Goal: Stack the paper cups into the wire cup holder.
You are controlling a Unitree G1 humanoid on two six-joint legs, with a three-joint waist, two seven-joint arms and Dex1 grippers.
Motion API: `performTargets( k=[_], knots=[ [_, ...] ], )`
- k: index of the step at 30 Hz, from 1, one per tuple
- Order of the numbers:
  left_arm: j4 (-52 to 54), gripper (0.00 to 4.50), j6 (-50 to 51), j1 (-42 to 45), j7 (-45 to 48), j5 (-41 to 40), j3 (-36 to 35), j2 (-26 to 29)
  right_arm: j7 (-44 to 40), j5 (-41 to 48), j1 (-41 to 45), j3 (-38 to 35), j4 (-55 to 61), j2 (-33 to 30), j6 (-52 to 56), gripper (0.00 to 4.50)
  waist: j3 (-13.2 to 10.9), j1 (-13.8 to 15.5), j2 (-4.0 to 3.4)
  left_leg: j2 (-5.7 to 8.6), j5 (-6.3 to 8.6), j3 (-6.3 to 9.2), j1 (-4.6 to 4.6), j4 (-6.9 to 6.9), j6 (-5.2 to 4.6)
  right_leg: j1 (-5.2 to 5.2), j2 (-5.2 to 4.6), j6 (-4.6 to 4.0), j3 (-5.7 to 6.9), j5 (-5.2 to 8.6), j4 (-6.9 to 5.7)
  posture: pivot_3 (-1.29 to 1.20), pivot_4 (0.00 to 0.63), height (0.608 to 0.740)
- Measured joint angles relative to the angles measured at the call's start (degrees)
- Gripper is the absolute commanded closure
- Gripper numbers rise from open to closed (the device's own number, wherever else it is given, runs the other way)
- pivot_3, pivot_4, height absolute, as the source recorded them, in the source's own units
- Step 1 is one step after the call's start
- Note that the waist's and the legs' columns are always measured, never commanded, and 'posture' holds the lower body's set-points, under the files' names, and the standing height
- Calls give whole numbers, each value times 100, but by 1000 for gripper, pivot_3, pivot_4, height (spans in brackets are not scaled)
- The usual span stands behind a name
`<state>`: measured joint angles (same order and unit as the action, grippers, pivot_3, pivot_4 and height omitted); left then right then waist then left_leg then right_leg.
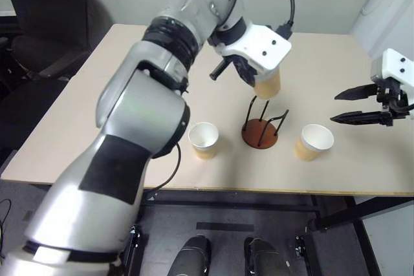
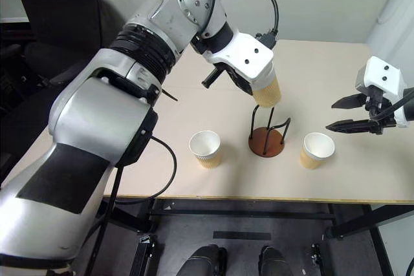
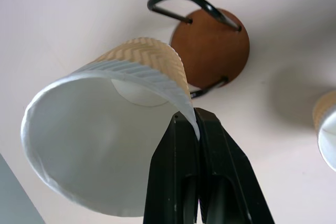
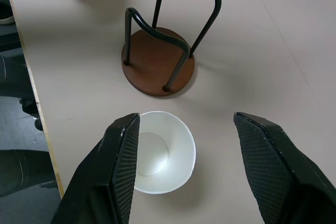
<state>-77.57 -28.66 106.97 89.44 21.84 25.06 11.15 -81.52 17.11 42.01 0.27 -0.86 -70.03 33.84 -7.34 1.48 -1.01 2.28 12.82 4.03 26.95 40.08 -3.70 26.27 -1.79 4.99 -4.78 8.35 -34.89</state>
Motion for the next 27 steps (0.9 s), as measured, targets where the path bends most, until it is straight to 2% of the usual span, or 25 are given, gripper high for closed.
performTargets(
  k=[24, 27],
  knots=[
    [0, 4476, -242, -397, -128, 271, 84, -311, 201, 196, -446, -194, 374, -74, 203, 1638, 0, 8, 0, 2, 3, -6, -2, 5, -4, -4, -5, 10, 0, 2, -1, 0, 150, 740],
    [0, 3855, -231, -400, -118, 336, 110, -311, 215, 239, -484, -203, 394, -85, 240, 1638, 0, 8, 0, 2, 3, -6, -2, 5, -4, -4, -4, 11, 0, 2, -2, 0, 150, 740]
  ],
)
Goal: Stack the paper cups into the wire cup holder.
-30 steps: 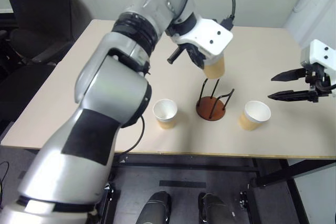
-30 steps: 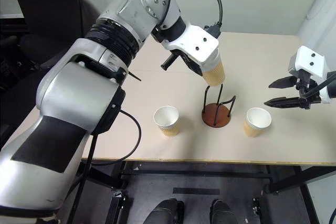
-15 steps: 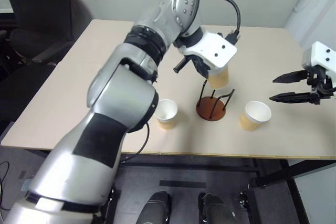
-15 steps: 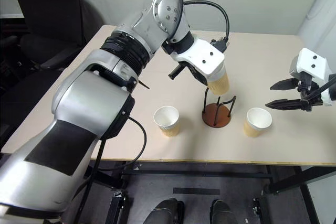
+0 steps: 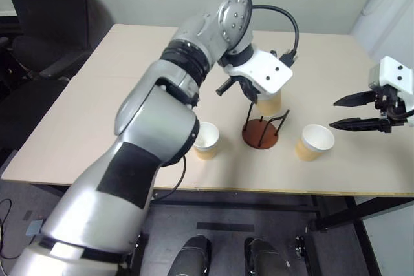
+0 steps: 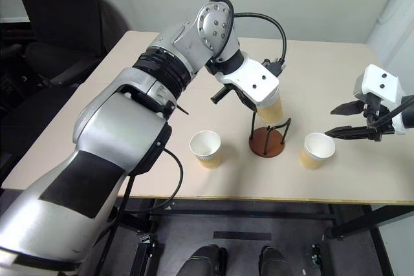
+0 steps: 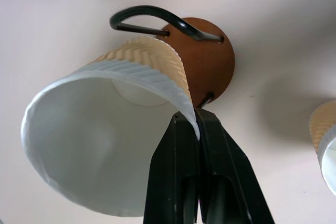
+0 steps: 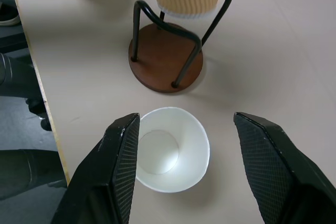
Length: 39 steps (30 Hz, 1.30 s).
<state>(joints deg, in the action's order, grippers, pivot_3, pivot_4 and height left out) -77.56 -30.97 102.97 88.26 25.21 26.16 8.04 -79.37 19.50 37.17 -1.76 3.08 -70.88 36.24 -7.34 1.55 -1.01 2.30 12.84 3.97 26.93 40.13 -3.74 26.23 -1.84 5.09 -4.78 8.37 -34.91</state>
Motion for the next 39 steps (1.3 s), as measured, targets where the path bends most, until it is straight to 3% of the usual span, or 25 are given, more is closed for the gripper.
performTargets(
  k=[9, 15, 19, 27, 39],
  knots=[
    [0, 562, -159, -102, 35, 154, 151, 29, 11, 102, -41, -11, 97, -36, 46, 1638, 0, 1, 0, 0, 0, 0, 0, 2, 0, -2, 0, 2, 0, -1, 1, 0, 150, 740],
    [0, 562, -153, -98, -9, 107, 76, 130, 27, 104, -40, -11, 95, -36, 45, 1638, 0, 1, 0, 0, 0, 0, -1, 1, 0, -1, 1, 2, 0, -1, -1, 0, 150, 740],
    [-1, 562, 192, -85, 12, -239, -363, 375, 70, 111, -38, -11, 90, -20, 45, 1638, 0, -1, -1, 0, 0, 0, -2, 0, 0, -1, 1, 2, 0, -1, 0, 0, 150, 740],
    [51, 562, 1538, -119, 192, -1529, -1821, 1296, 205, 340, -94, -101, 318, -6, 262, 1638, 2, -11, -4, -3, -1, 1, -1, -5, 1, 4, 6, -9, 3, 7, -2, 0, 150, 740],
    [1001, 562, 3913, -986, 236, -3508, -2757, 2386, 796, 543, -1250, -366, 1345, 96, 603, 1638, 4, -9, -16, -2, -8, -3, -17, 0, 13, -9, 11, -41, 5, 29, -8, 0, 150, 740]
  ],
)
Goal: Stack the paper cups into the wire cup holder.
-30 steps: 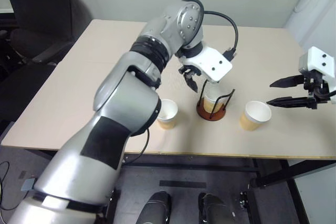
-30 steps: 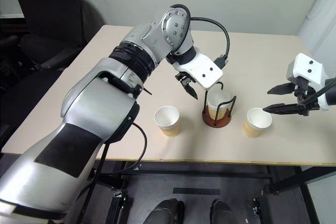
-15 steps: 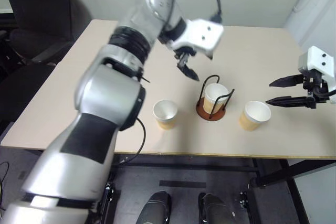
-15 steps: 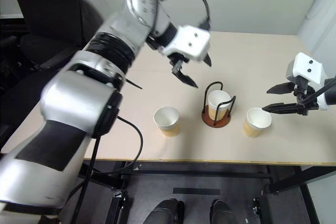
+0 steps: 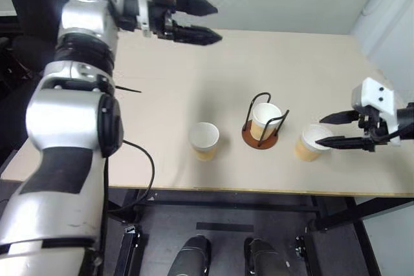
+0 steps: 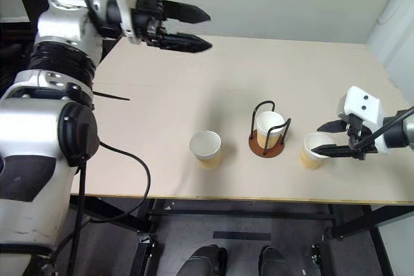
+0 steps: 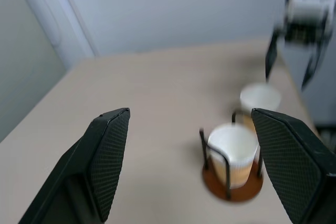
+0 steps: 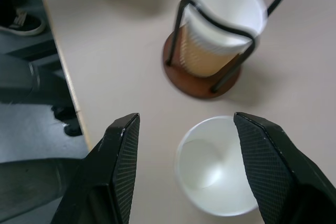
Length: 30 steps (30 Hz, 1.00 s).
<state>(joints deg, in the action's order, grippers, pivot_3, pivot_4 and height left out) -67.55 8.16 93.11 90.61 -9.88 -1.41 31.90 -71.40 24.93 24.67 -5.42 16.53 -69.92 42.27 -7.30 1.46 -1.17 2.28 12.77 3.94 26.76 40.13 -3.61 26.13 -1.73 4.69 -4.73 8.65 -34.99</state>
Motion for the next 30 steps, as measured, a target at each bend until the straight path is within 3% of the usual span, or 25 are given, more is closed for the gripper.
performTargets(
  k=[6, 18, 30],
  knots=[
    [742, 562, 394, -1086, 2, -256, 130, 182, 32, -504, -106, 269, -283, -72, -664, 1638, -6, -30, 1, -9, -15, 6, -39, 4, 10, -31, 21, -10, -21, -8, 1, 0, 150, 740],
    [1268, 562, 471, -1329, 4, -359, 182, 261, -223, -1244, 526, 1161, -892, 184, -1517, 1638, -3, -94, -4, -10, -28, 15, -72, -11, 17, -46, 40, -40, -13, -17, -2, 0, 150, 740],
    [2059, 562, 454, -1948, 5, -969, 742, 551, -414, -2009, 871, 1795, -1336, 578, -2152, 1638, -4, -96, -6, -13, -17, 24, -63, -19, 32, -38, 42, -46, -12, -10, 4, 0, 150, 740]
  ],
)
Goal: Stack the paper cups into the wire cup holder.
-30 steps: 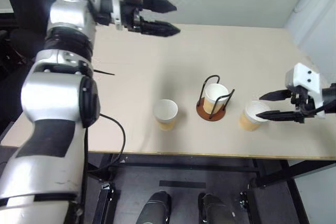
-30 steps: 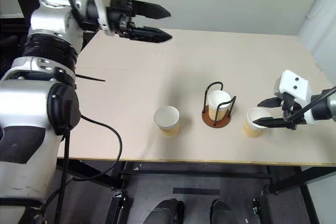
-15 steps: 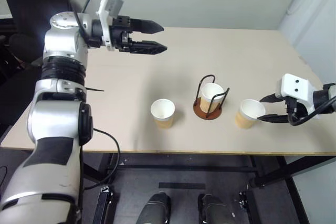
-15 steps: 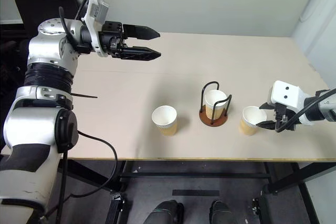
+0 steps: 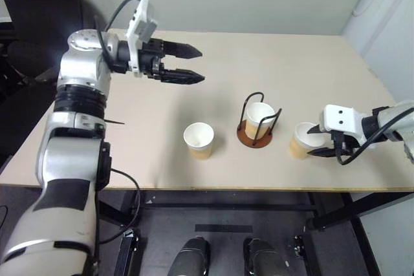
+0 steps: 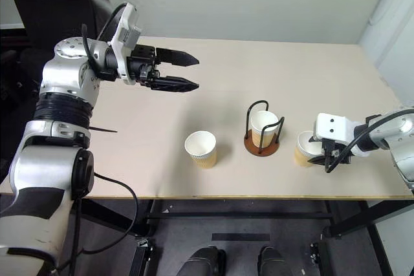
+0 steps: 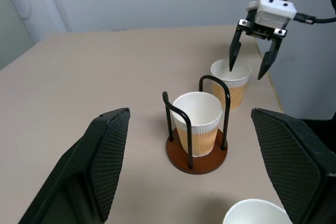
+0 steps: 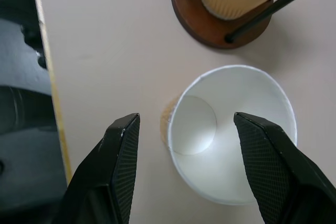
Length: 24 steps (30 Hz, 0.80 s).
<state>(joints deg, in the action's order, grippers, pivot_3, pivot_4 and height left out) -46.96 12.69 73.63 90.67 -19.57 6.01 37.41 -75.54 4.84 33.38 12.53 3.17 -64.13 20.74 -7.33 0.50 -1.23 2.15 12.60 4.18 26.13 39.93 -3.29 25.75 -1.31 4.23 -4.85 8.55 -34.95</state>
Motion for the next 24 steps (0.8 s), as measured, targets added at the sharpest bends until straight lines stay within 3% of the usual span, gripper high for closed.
performTargets(
  k=[6, 9, 15, 16, 24],
  knots=[
    [448, 562, -1, -236, 1, -558, 546, 367, -172, -287, 36, 208, -74, 105, -233, 1638, 0, 2, 0, 0, 0, 3, 2, 1, 0, -1, -3, -5, 0, 2, -1, 0, 150, 740],
    [587, 510, -61, -269, 1, -806, 940, 603, -237, -406, 82, 269, -74, 179, -310, 2214, 0, 0, 0, 0, 0, 4, 1, 0, 1, -2, -4, -8, -1, 3, 0, 0, 150, 740],
    [649, 510, -399, -297, 1, -1034, 1596, 908, -341, -638, 110, 433, -138, 266, -475, 4315, 0, 4, 0, -1, 3, 7, 2, -1, 5, -1, -5, -13, 0, 6, 0, 0, 150, 740],
    [640, 510, -451, -295, 1, -1040, 1673, 919, -348, -664, 116, 439, -166, 271, -491, 4462, 0, 7, 0, -1, 3, 8, 3, -1, 5, -2, -6, -13, -1, 6, 1, 0, 150, 740],
    [508, 510, -601, -102, 1, -1037, 1775, 876, -482, -728, 183, 437, -179, 271, -456, 4462, 0, 4, 0, -1, 10, 10, 6, -8, 16, 4, -5, -21, 0, 13, 4, 0, 150, 740]
  ],
)
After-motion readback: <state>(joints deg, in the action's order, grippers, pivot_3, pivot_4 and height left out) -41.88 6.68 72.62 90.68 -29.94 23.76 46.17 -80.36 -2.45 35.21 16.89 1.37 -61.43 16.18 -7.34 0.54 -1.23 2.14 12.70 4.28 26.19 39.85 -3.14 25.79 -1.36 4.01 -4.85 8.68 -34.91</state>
